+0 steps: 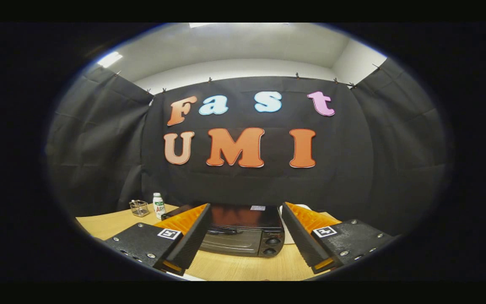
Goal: Open the toaster oven, put the food inside, and close the toaster oven door.
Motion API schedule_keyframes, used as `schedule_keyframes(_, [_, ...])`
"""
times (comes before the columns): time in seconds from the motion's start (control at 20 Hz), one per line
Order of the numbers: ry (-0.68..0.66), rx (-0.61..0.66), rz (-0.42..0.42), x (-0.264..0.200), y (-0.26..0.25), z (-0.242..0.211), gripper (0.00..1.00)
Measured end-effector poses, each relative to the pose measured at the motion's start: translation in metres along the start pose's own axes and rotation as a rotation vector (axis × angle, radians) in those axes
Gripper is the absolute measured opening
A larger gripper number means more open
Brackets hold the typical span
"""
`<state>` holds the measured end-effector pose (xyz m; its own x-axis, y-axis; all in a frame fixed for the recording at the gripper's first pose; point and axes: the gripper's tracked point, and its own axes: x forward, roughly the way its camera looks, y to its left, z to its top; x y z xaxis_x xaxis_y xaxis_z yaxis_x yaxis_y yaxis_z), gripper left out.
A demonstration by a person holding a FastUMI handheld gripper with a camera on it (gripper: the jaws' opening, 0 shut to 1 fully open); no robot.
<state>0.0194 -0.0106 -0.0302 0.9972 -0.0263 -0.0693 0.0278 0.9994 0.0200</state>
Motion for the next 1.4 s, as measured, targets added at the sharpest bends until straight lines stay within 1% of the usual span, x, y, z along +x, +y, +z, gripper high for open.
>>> schedule_keyframes(0.15, [0.038,0.022,-0.010,0.010,-0.001,-0.016,0.98])
schedule_keyframes(0.25, [0.063,0.049,0.005,0.016,0.002,-0.027,0.98])
schedule_keyframes(0.35, [0.090,0.067,0.003,0.021,0.001,-0.038,0.98])
schedule_keyframes(0.5, [0.112,0.069,-0.002,0.033,0.004,-0.050,0.98])
schedule_keyframes(1.0, [0.214,0.086,0.047,0.079,0.056,-0.095,0.98])
schedule_keyframes(1.15, [0.240,0.070,0.035,0.095,0.064,-0.108,0.98])
schedule_keyframes(1.3, [0.229,0.050,0.024,0.108,0.077,-0.111,0.98])
schedule_keyframes(1.4, [0.234,0.033,-0.009,0.116,0.076,-0.117,0.98])
